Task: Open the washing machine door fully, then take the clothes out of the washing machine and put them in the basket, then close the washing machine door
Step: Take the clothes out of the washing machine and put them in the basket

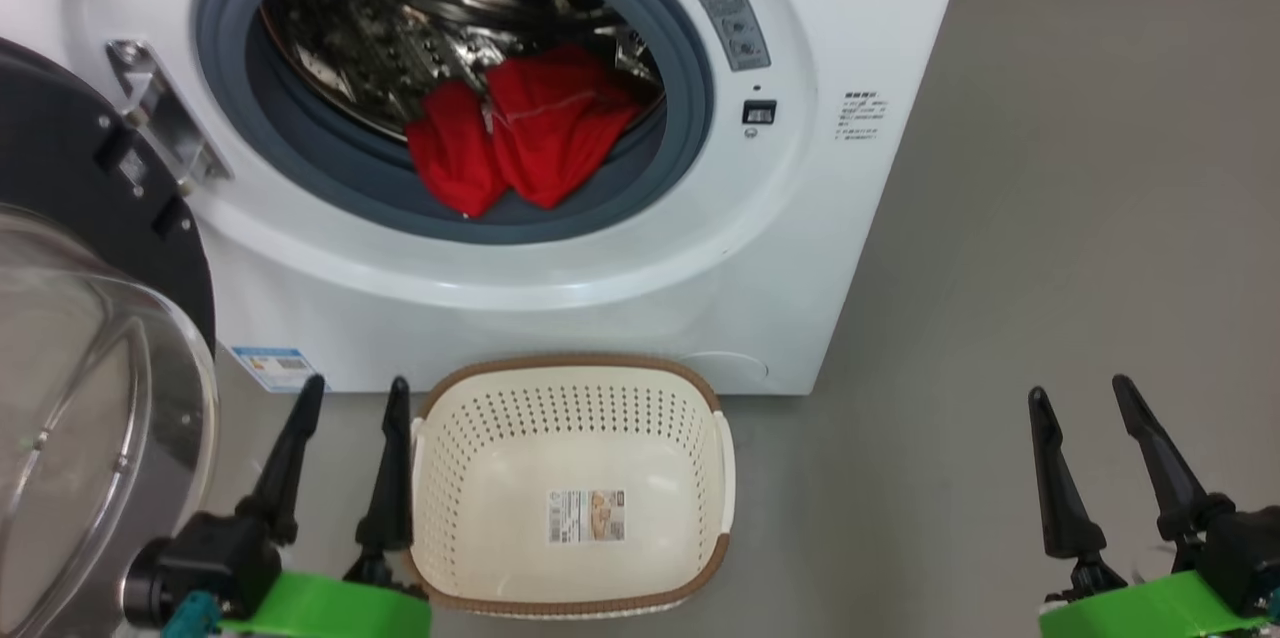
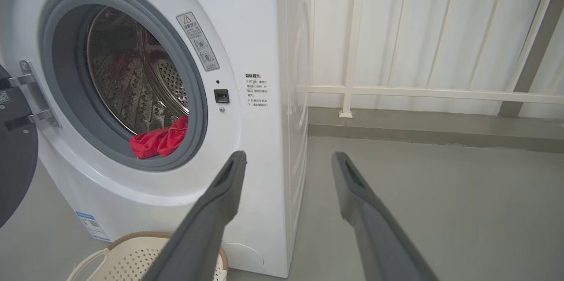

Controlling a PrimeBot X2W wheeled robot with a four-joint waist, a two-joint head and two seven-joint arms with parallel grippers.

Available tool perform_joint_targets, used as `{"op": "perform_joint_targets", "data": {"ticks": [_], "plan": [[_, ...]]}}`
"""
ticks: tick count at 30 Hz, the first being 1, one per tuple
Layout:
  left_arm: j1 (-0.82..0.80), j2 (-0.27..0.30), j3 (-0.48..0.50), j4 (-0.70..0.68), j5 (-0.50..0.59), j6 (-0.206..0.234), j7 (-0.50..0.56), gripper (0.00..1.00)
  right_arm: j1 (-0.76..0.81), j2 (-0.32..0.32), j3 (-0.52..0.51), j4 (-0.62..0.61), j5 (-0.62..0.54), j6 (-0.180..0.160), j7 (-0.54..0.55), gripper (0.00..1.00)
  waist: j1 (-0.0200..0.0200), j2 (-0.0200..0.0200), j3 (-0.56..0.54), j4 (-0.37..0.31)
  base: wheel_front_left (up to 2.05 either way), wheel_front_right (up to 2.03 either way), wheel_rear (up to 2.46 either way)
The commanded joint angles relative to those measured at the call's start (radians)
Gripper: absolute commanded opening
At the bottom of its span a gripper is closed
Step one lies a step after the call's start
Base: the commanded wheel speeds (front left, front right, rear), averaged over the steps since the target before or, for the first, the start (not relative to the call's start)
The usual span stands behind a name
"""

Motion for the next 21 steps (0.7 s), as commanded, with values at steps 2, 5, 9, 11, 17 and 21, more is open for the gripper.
{"op": "perform_joint_targets", "data": {"ticks": [2,5,9,11,17,21], "plan": [[-0.067,0.005,0.028,-0.011,-0.01,0.011,-0.005,1.0,-0.052,-0.015,0.03,-0.033,-0.008,0.006,-0.006,1.0,-0.0001,0.0,0.071,0.005,0.0,0.0,0.0],[-0.097,0.005,0.032,-0.003,-0.009,0.014,-0.005,1.0,-0.066,-0.015,0.029,-0.036,-0.01,0.006,-0.006,1.0,-0.0001,0.0,0.096,0.003,0.0,0.0,0.0],[-0.165,0.005,0.039,0.016,-0.013,0.009,-0.005,1.0,-0.089,-0.015,0.025,-0.038,-0.012,0.006,-0.006,1.0,-0.0001,0.0,0.139,0.002,0.0,0.0,0.0],[-0.199,0.005,0.043,0.028,-0.019,0.0,-0.005,1.0,-0.1,-0.015,0.025,-0.039,-0.013,0.006,-0.006,1.0,-0.0001,0.0,0.159,0.001,0.0,0.0,0.0],[-0.316,0.013,0.049,0.072,0.001,-0.014,-0.005,1.0,-0.135,-0.015,0.033,-0.038,-0.013,0.006,-0.006,1.0,-0.0001,0.0,0.218,-0.005,0.0,0.0,0.0],[-0.397,0.017,0.054,0.112,0.01,-0.021,-0.005,1.0,-0.159,-0.015,0.04,-0.036,-0.012,0.006,-0.006,1.0,-0.0001,0.0,0.254,-0.016,0.0,0.0,0.0]]}}
